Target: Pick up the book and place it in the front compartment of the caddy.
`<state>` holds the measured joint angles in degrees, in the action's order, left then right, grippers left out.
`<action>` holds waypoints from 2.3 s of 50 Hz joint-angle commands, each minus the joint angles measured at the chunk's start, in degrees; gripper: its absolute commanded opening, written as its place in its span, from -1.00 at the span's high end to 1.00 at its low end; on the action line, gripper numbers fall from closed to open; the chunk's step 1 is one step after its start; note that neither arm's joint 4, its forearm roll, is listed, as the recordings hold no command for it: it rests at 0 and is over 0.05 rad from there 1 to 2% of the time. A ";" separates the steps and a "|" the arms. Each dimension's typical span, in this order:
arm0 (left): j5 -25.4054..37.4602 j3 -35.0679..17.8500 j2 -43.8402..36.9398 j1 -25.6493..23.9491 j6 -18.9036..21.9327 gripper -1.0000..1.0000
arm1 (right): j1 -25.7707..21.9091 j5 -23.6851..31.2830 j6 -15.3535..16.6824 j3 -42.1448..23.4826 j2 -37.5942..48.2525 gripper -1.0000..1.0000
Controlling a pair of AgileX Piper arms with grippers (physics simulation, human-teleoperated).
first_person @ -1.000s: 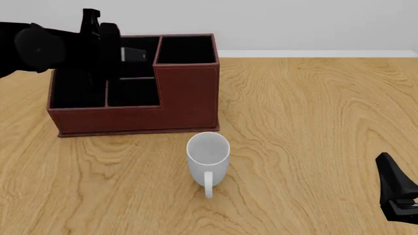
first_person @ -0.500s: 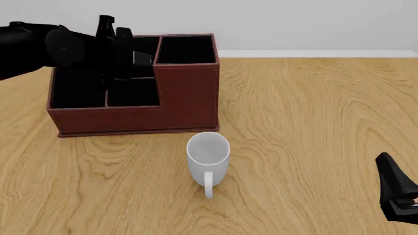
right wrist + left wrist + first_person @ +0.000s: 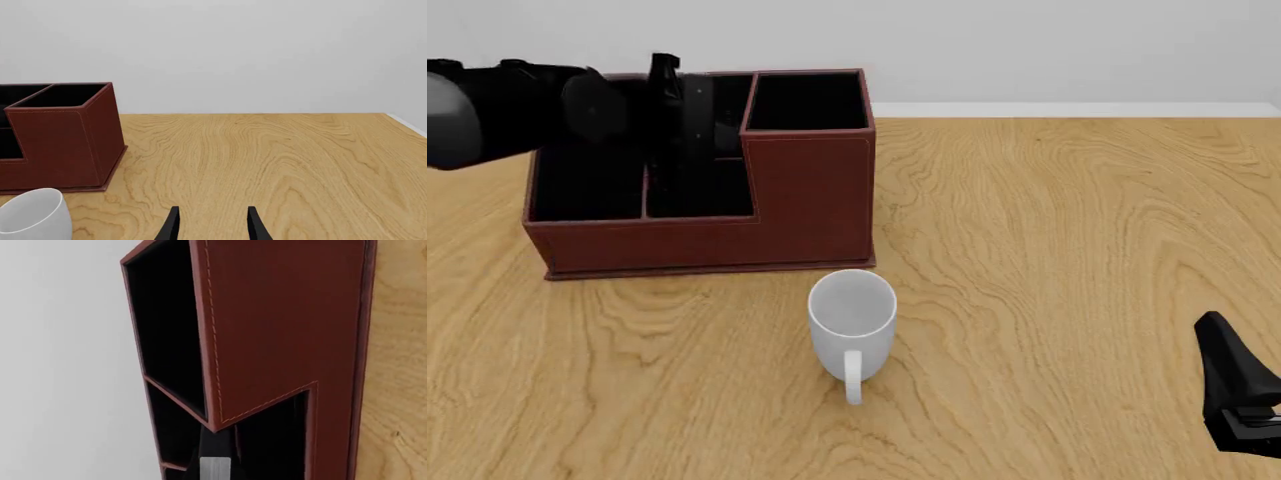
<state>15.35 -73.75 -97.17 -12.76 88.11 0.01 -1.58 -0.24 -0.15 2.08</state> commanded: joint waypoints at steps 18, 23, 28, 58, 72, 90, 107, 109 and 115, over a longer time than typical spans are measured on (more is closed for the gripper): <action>-2.46 -2.15 -5.05 0.69 0.76 1.00 | 0.00 0.00 0.00 0.00 0.00 -1.00; -2.62 -2.75 -5.86 0.96 1.04 1.00 | 0.00 0.01 -0.01 0.00 -0.01 -1.00; -3.04 -3.11 -6.69 0.93 1.28 1.00 | 0.00 0.00 0.00 0.00 0.00 -1.00; -10.66 -5.23 -10.95 2.92 4.88 -1.00 | 0.01 0.02 0.00 0.00 -0.03 -1.00; -18.96 -8.52 -12.22 3.73 8.81 -1.00 | -0.01 -0.01 0.00 0.00 0.03 -1.00; -40.14 -18.46 -17.10 -1.55 14.80 -1.00 | 0.00 0.00 -0.01 0.00 -0.01 -1.00; -45.72 -11.85 -6.01 -4.20 14.38 -1.00 | 0.01 0.00 0.00 0.00 -0.01 -1.00; -45.07 -9.51 -3.12 -3.76 13.81 -1.00 | 0.00 0.00 0.01 0.00 0.00 -1.00; -44.05 -2.21 6.41 -3.60 13.00 -1.00 | -0.01 0.00 -0.01 0.00 -0.01 -1.00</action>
<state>-28.24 -84.25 -102.01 -16.24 101.90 0.01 -1.58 -0.24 -0.15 2.08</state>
